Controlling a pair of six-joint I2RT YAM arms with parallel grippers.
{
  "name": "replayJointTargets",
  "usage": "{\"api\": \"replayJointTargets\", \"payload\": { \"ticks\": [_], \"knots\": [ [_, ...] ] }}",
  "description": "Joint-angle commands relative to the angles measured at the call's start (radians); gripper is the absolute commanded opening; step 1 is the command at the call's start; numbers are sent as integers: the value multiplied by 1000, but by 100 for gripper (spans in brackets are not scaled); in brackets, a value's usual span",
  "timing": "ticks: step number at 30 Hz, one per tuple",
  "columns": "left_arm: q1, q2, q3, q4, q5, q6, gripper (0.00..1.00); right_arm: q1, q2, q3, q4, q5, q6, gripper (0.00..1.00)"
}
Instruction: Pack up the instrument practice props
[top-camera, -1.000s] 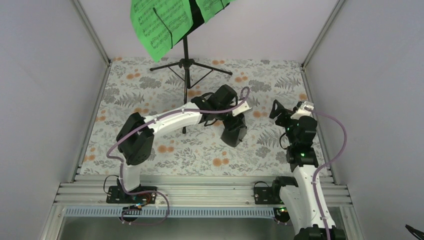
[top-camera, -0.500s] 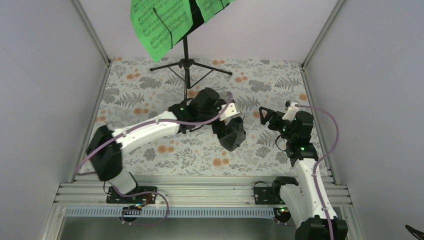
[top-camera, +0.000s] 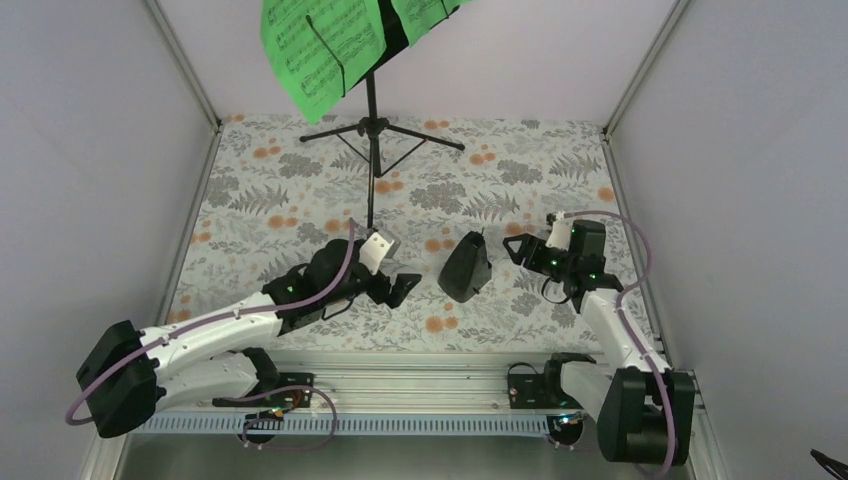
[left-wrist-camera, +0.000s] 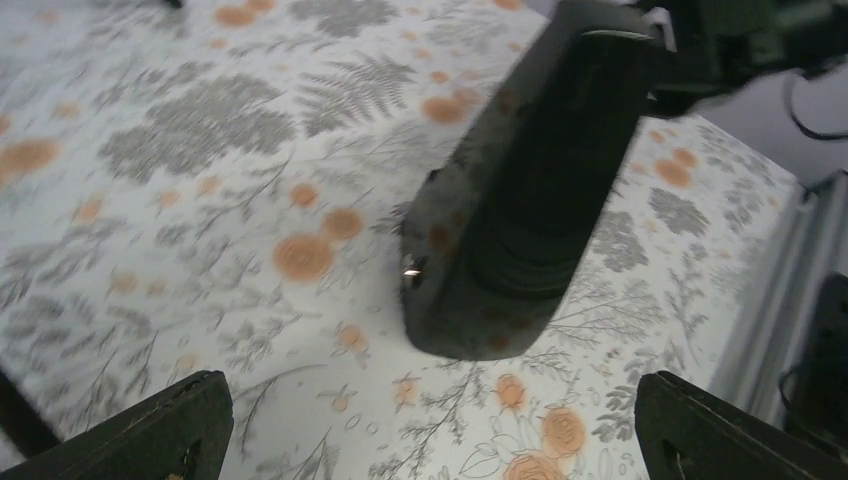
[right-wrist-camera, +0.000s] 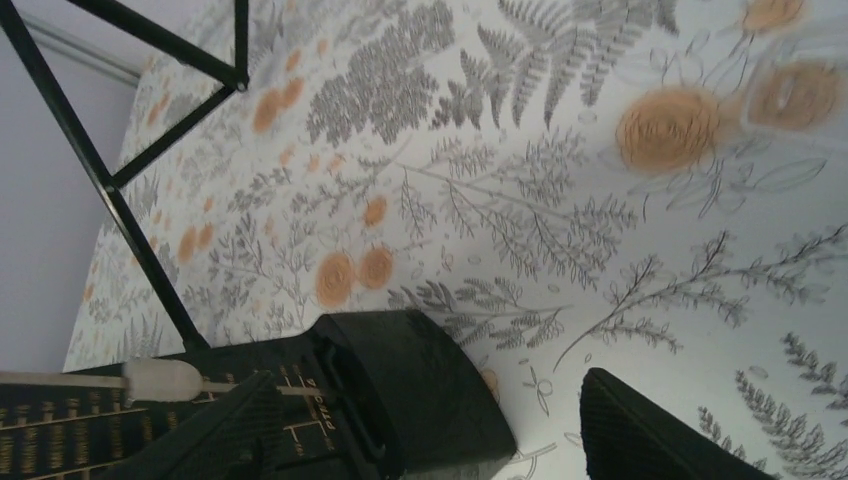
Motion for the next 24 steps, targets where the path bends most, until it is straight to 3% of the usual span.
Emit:
{"api": "replayJointTargets", "payload": {
  "ticks": [1,8,11,24],
  "knots": [
    [1,-63,-64,64,-160,-210,100,5,63,-28,27,-100,26,67],
    [1,-98,-82,96,-229,-239,100,19,192,-58,131,-142,72,37],
    [0,-79,-70,75,-235,-236,100,35,246,-73,173,-151,82,30],
    [1,-163,-110,34,-263,-230,100,142,352,-140,191,-163,62,26]
  ]
}}
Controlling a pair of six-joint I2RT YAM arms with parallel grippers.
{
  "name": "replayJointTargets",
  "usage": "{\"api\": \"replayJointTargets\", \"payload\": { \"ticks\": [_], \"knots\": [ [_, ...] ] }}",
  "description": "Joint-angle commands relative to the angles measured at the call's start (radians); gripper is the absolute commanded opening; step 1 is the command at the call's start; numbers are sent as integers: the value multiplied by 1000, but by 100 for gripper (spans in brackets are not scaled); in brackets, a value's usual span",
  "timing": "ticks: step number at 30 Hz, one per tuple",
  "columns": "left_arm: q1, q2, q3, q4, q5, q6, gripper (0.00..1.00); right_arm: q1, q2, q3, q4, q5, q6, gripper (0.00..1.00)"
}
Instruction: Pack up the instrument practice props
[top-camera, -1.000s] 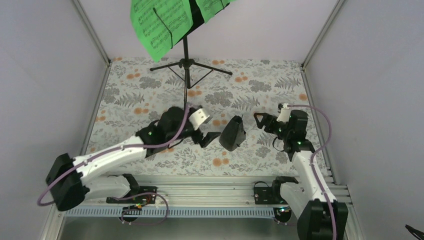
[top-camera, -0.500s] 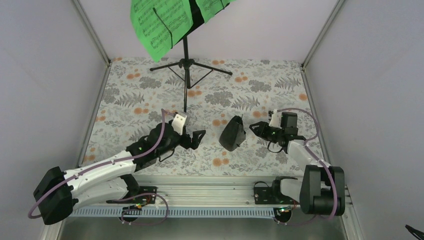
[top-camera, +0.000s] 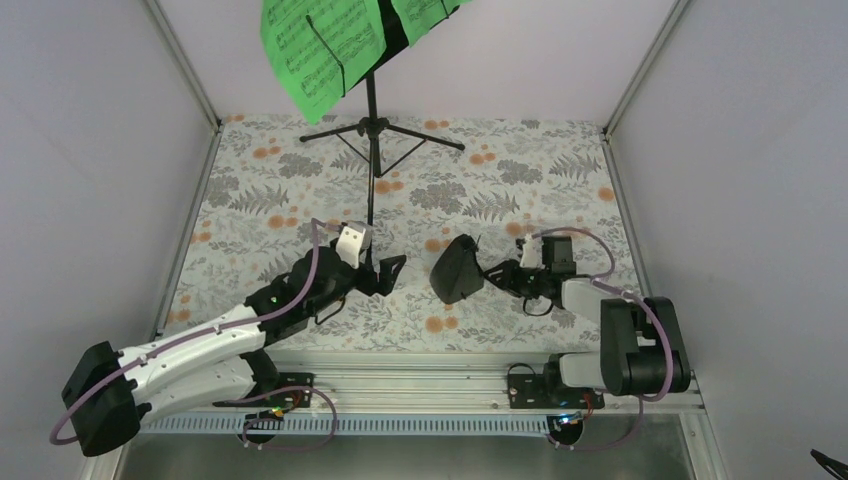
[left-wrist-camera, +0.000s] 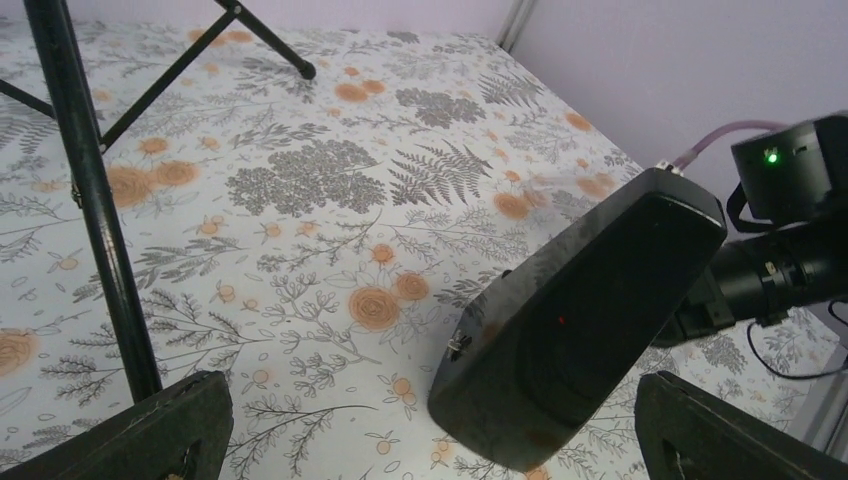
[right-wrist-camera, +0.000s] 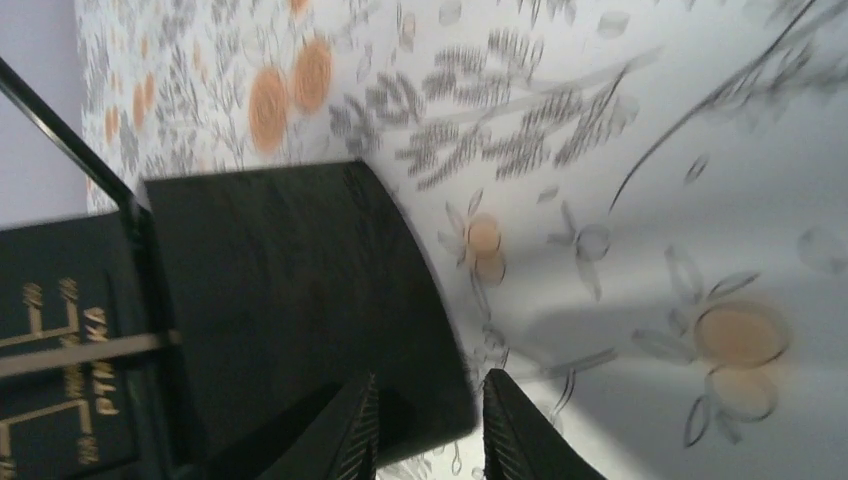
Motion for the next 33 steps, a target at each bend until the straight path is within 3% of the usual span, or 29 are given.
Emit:
{"api": "replayJointTargets", "payload": {
  "ticks": [1,9,14,19,23,28,33],
  "knots": [
    [-2,-23,-18,-3,-30,-8,100,60,10,-55,14,-39,2,26],
    [0,-35,-25,31,-12,-28,100,188,5,-116,125,-66,88,26],
    [0,-34,-64,137,87,-50,100,206,-90,-96,46,-6,76,27],
    [-1,-28,-67,143,166,-84,100,205,-274,-45,-105,196,59,41],
    [-3,-41,-87,147,225,-127,100,189,-380,-29,-73,290,88,49],
    [-10,-27,-82,203,412,-157,100,165,-288,44,26,303,133,51],
    [-67,31,-63,167,392,-170,100,162,-60,173,90,206,109,49]
  ]
}}
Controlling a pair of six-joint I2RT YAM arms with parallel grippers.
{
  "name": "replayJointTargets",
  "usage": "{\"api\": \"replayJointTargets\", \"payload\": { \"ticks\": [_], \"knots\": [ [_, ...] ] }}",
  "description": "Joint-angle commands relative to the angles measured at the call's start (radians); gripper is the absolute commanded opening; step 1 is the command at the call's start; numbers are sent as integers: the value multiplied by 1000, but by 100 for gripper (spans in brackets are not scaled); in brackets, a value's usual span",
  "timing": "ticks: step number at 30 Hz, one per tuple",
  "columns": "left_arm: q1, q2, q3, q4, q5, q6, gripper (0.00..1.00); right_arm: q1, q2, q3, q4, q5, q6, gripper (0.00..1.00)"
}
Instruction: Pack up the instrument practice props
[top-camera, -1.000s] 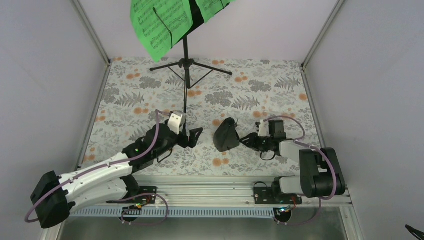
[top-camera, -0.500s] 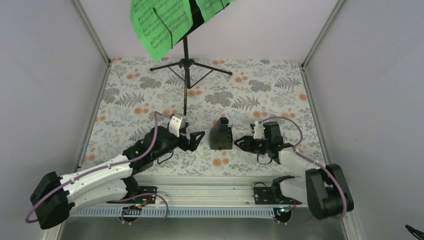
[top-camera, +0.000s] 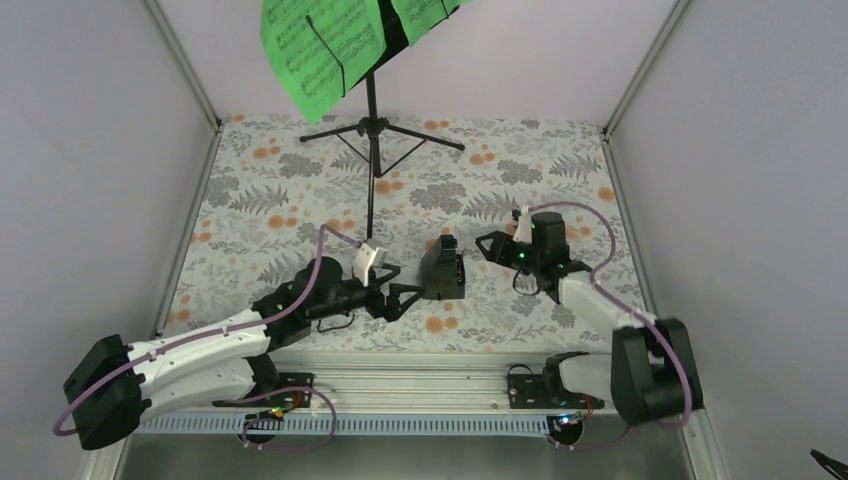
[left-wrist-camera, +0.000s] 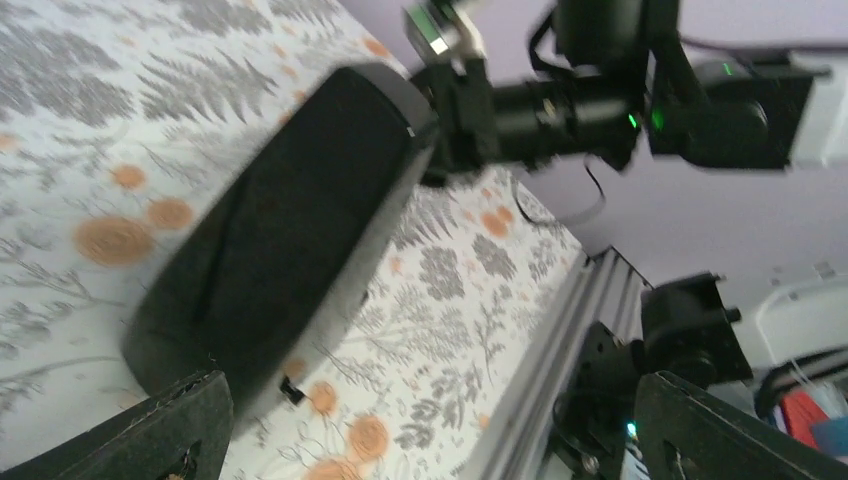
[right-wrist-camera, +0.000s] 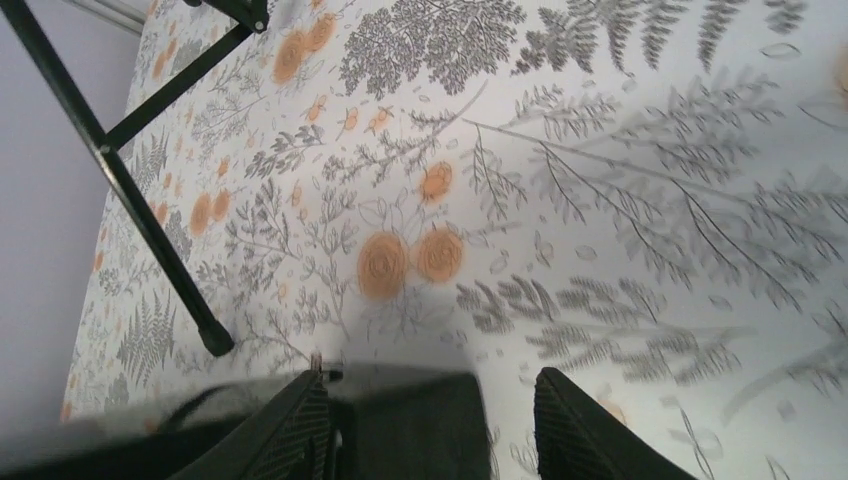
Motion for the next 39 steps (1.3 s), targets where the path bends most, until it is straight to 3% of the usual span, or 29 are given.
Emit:
{"api": "replayJointTargets", "payload": {
  "ticks": [1,7,14,23,32,39],
  "knots": [
    [-56,47,17,9,30,-39,100,-8,167,125,78,-67,-9,49],
    [-93,125,-32,151,64,-127,100,-7,374,223,108,-221,-61,47],
    [-86,255,-46,333,135,-171,100,25,468,222,130,-325,-105,47],
    [-55,400,26,363,185,-167,100,33,550,234,128,-350,-156,47],
    [-24,466,28,400,200,-182,100,46,520,129,175,-365,-142,41],
    [0,487,55,433,207,-173,100,82,399,-25,228,-352,-73,40]
  ]
}}
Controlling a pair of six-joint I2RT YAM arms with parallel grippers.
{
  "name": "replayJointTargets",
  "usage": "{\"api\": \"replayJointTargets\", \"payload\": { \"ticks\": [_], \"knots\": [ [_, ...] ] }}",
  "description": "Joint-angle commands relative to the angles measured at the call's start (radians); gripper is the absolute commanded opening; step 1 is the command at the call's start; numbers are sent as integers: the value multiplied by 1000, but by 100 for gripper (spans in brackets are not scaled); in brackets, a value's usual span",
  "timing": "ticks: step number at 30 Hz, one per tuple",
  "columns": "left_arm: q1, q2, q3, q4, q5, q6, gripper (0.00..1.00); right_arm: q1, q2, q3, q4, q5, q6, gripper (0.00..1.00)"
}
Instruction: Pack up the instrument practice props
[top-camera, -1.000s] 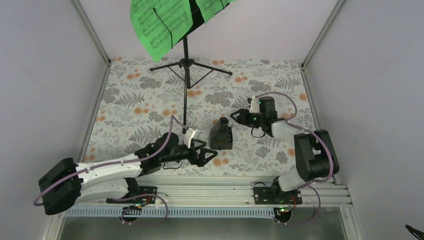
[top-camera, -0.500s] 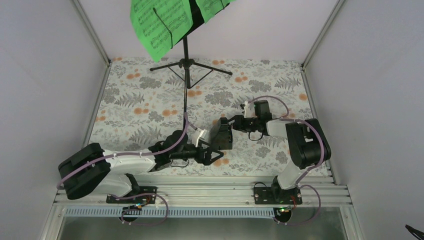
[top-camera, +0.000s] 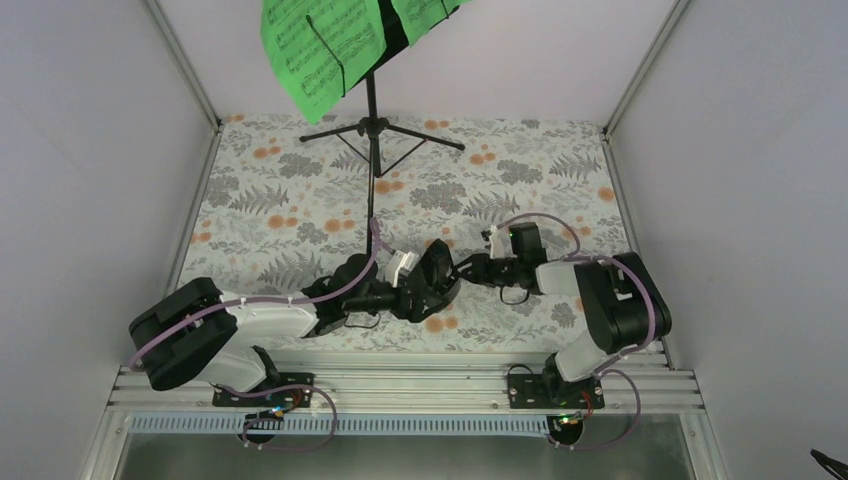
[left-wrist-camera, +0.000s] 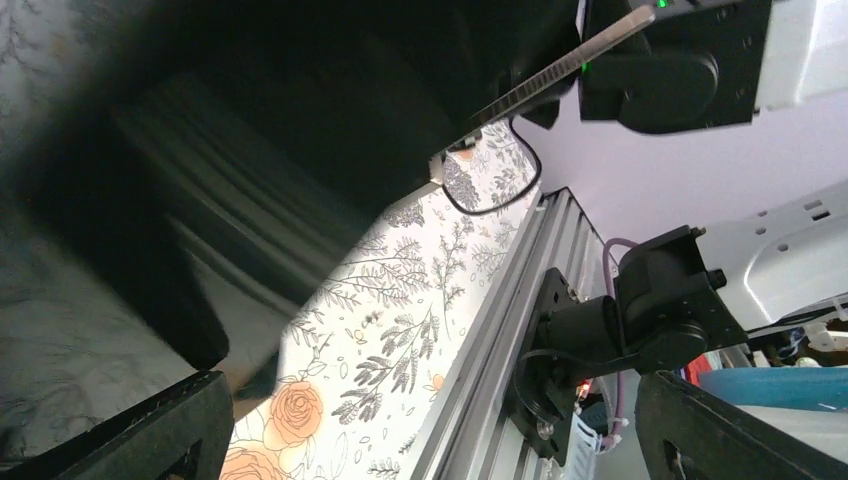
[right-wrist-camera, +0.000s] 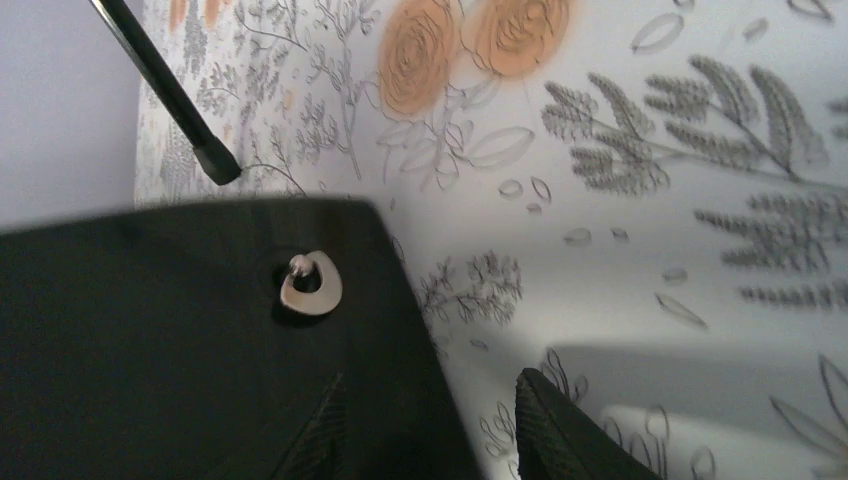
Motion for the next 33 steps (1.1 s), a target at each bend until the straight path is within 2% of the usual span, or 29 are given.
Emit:
{"api": "replayJointTargets", "payload": {
  "ticks": [1,9,17,25,28,31,33],
  "knots": [
    [26,21,49,65,12,13,100,46,-76,-90,44,-17,54,40],
    [64,-16,99,-100,-63,94,100,98,-271,-199,18,76,106,41],
    [66,-110,94,-220,-132,121,100,102,-420,-210,12,153,113,41],
    [90,-236,53,-308,-176,137,100,106,-642,-220,-41,244,92,51],
    [100,-245,40,-279,-149,146,100,130,-709,-228,-28,218,70,58],
    [112,-278,42,-260,-117,167,100,166,-783,-233,-4,213,32,74],
    [127,-313,68,-302,-126,174,100,185,-845,-239,22,216,-9,84]
  ]
}}
